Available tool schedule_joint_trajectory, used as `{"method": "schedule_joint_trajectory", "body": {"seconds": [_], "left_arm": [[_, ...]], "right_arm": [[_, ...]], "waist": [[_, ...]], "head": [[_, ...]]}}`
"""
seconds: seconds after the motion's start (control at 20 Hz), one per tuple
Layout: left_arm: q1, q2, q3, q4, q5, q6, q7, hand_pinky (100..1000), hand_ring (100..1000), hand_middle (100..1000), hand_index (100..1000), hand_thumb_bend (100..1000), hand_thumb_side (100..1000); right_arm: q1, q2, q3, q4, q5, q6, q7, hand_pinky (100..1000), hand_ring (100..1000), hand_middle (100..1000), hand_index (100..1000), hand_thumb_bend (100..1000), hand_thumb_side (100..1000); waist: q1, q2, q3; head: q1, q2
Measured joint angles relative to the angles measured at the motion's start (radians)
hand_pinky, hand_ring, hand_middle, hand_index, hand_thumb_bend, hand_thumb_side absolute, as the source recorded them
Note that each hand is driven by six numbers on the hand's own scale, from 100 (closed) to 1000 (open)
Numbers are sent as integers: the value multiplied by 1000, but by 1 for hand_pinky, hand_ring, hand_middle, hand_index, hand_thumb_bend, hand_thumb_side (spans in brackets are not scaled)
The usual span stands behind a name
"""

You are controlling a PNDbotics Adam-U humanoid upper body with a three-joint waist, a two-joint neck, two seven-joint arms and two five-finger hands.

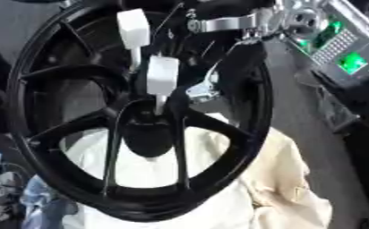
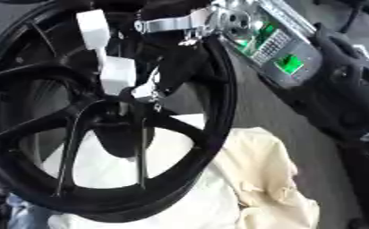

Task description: Pull the pin out of the wheel hub.

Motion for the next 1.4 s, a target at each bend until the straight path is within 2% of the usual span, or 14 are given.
{"method": "schedule_joint_trajectory", "body": {"seconds": [0.3, 0.45, 0.85, 1.4], "left_arm": [[0, 0, 0, 3, 0, 0, 0, 692, 721, 687, 709, 259, 798], [0, 0, 0, 5, 0, 0, 0, 692, 721, 687, 708, 257, 799], [3, 0, 7, 5, -3, 0, 3, 692, 722, 686, 705, 255, 801], [10, 0, 19, 5, -3, -4, 14, 693, 722, 684, 703, 250, 804]], "right_arm": [[3, -3, -3, 0, 10, 2, 0, 934, 820, 713, 892, 301, 613], [3, -3, -7, -1, 5, 9, -6, 937, 821, 710, 894, 189, 697], [2, 4, -12, 0, 4, 25, -19, 932, 818, 692, 882, 198, 702], [2, 32, -8, 24, 37, 10, -7, 933, 820, 689, 880, 229, 691]], "waist": [[0, 5, 1], [0, 6, 2], [-2, 8, 13], [-12, 16, 28]], "head": [[0, 0], [0, 0], [-5, 0], [-14, 0]]}}
